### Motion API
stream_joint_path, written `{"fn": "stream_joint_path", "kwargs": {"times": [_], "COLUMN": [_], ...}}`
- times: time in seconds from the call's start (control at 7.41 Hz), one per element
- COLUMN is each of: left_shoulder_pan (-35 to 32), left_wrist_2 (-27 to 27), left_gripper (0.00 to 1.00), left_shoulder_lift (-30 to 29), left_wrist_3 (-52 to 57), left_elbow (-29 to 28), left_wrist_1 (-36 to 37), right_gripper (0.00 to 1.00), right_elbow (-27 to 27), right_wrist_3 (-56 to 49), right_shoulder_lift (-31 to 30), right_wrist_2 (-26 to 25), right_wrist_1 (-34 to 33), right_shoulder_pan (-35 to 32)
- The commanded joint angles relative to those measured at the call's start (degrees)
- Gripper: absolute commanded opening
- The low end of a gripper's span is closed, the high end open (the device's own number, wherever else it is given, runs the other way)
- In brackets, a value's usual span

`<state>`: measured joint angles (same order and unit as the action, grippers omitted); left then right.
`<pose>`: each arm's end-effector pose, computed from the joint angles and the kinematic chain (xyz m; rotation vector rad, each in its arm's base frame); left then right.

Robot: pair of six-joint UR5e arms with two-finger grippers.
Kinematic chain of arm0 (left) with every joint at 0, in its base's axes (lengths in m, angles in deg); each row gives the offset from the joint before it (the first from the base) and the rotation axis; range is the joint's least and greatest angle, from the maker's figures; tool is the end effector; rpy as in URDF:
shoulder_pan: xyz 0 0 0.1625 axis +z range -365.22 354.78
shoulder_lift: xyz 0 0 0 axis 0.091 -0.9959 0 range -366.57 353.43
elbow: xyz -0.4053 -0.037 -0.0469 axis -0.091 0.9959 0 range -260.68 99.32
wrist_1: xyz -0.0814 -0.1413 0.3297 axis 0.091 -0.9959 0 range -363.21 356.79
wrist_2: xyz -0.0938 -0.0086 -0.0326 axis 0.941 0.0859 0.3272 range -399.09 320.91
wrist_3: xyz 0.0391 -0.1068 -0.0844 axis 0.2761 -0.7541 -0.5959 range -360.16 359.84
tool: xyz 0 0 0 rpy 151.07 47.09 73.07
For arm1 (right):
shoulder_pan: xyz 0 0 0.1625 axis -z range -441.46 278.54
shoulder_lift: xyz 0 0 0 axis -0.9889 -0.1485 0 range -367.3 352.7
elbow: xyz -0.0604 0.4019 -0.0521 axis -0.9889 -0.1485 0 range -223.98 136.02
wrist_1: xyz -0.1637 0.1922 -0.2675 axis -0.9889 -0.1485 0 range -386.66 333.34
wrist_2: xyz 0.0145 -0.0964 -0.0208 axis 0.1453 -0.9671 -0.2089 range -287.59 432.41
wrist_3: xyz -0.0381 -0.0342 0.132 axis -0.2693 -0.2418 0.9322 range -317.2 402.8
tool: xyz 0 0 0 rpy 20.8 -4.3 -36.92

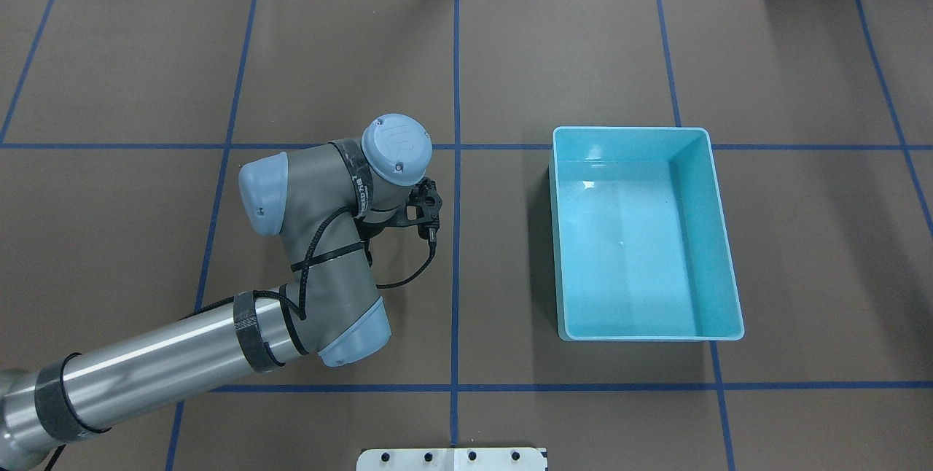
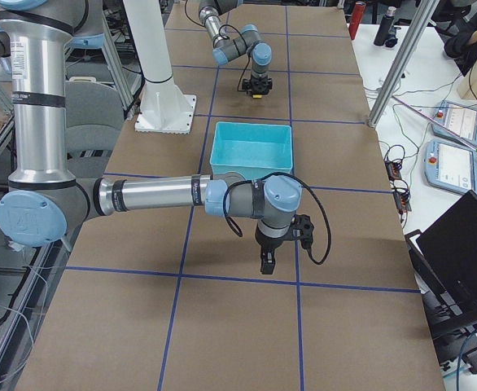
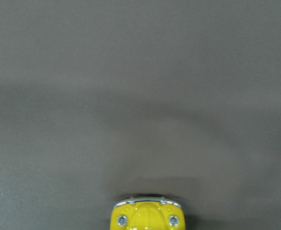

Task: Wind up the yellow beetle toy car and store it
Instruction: 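Drag the car along the table with the left gripper, away from the bin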

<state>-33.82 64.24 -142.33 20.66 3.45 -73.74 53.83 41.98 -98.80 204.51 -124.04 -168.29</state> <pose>0.5647 -0.4225 0.3229 0.2771 0.3714 1.4535 0.0148 -0.4292 0.6412 -0.0329 -0.7344 -0.0597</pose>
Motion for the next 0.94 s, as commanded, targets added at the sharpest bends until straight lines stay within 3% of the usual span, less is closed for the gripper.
{"fn": "stream_joint_path", "kwargs": {"times": [0.0, 0.54, 0.67, 0.81], "left_shoulder_pan": [0.0, 0.0, 0.0, -0.1], "left_wrist_2": [-2.1, -2.2, -2.2, -2.2], "left_gripper": [0.85, 0.43, 0.36, 0.36], "left_shoulder_lift": [0.0, 0.0, -0.1, 0.1], "left_wrist_3": [0.3, 0.3, -0.1, -0.1], "left_elbow": [-0.2, -0.4, -0.3, 0.3], "left_wrist_1": [-0.4, -0.7, -0.7, -0.7], "right_gripper": [1.0, 1.0, 1.0, 1.0], "right_elbow": [-0.8, -0.9, -0.8, -0.9], "right_wrist_3": [0.0, 0.6, 0.6, 0.6], "right_shoulder_lift": [2.3, 2.6, 2.6, 2.7], "right_wrist_2": [0.1, 0.1, 0.2, 0.4], "right_wrist_1": [-0.1, -0.1, 0.0, 0.0], "right_shoulder_pan": [0.0, 0.0, 0.1, 0.0]}}
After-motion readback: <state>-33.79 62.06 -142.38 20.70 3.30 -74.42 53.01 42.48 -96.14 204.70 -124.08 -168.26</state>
